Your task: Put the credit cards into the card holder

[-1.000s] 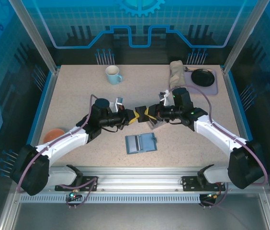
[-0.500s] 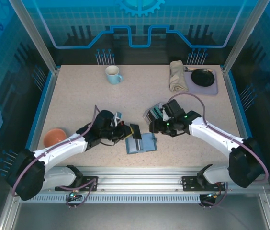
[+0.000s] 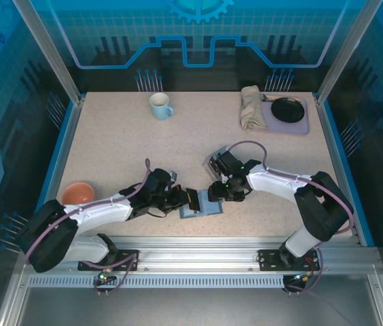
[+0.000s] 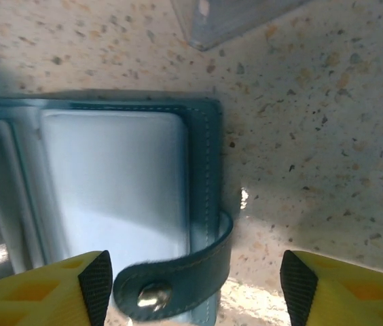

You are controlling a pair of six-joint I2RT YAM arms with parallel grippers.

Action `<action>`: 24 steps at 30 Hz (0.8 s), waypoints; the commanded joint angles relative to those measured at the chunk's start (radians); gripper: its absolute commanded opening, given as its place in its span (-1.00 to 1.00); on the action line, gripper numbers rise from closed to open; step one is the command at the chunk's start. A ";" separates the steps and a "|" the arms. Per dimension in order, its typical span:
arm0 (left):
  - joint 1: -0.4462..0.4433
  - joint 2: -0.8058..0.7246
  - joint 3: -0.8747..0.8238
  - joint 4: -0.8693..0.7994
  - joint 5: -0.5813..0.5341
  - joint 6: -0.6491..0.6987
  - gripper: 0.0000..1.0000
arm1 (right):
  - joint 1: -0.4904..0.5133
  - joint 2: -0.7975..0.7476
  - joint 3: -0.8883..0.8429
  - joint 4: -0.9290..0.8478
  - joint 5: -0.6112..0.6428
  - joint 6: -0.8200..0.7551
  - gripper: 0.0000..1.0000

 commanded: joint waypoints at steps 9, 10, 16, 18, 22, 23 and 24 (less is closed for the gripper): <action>-0.011 0.111 0.001 0.129 0.013 0.042 -1.00 | -0.005 0.082 0.006 0.066 -0.024 0.000 0.00; -0.011 0.121 -0.001 0.140 0.017 0.042 -1.00 | -0.011 0.087 0.002 0.073 -0.032 0.001 -0.05; -0.011 0.187 -0.020 0.238 0.040 0.019 -1.00 | -0.023 0.102 -0.014 0.098 -0.062 0.010 -0.36; -0.013 0.208 -0.015 0.243 0.044 0.021 -1.00 | -0.027 0.104 -0.014 0.103 -0.069 0.013 -0.43; -0.017 0.237 -0.010 0.256 0.053 0.021 -1.00 | -0.034 0.110 -0.054 0.127 -0.094 0.021 -0.52; -0.020 0.240 -0.011 0.263 0.057 0.019 -1.00 | -0.034 0.110 -0.057 0.131 -0.095 0.023 -0.55; -0.021 0.236 -0.011 0.263 0.055 0.017 -1.00 | -0.034 0.110 -0.060 0.132 -0.094 0.027 -0.59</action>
